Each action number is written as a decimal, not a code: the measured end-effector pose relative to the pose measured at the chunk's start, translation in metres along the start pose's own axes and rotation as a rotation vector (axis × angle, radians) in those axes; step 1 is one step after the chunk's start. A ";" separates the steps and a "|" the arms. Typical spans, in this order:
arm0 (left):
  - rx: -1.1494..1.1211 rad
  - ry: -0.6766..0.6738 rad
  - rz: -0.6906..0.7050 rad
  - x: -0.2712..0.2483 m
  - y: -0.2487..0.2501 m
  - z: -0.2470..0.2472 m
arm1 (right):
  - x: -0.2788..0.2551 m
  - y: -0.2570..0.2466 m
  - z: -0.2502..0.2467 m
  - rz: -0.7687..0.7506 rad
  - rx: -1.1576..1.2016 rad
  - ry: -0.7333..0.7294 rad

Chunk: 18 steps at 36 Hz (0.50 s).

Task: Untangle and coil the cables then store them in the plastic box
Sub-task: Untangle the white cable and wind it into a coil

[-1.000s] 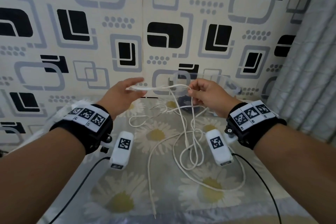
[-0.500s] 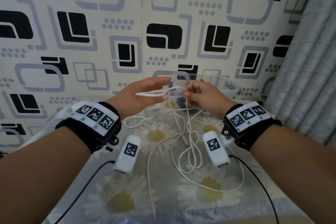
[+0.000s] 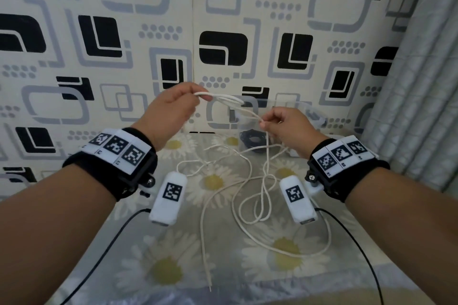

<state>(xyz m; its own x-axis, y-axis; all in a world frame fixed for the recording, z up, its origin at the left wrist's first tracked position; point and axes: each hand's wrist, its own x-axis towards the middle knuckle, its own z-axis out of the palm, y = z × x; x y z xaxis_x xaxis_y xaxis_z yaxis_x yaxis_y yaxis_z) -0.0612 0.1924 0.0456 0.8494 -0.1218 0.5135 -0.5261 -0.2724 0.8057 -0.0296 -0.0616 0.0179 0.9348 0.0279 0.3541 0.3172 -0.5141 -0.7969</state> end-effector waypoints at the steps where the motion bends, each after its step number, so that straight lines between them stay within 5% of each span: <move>1: -0.026 0.039 -0.007 0.001 0.000 -0.002 | 0.001 0.001 -0.001 -0.001 -0.040 0.008; 9: 0.007 0.289 0.101 0.009 -0.005 -0.020 | 0.002 0.005 -0.006 0.032 -0.204 0.012; 18: 0.044 0.506 -0.040 0.013 -0.029 -0.038 | 0.002 0.006 -0.013 0.127 -0.114 0.009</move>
<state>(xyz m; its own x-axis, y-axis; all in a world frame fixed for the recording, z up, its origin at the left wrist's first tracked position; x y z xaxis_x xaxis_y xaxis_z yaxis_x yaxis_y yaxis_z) -0.0366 0.2348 0.0402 0.7361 0.3644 0.5704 -0.4824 -0.3087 0.8198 -0.0275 -0.0756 0.0197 0.9647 -0.0510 0.2584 0.1756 -0.6070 -0.7751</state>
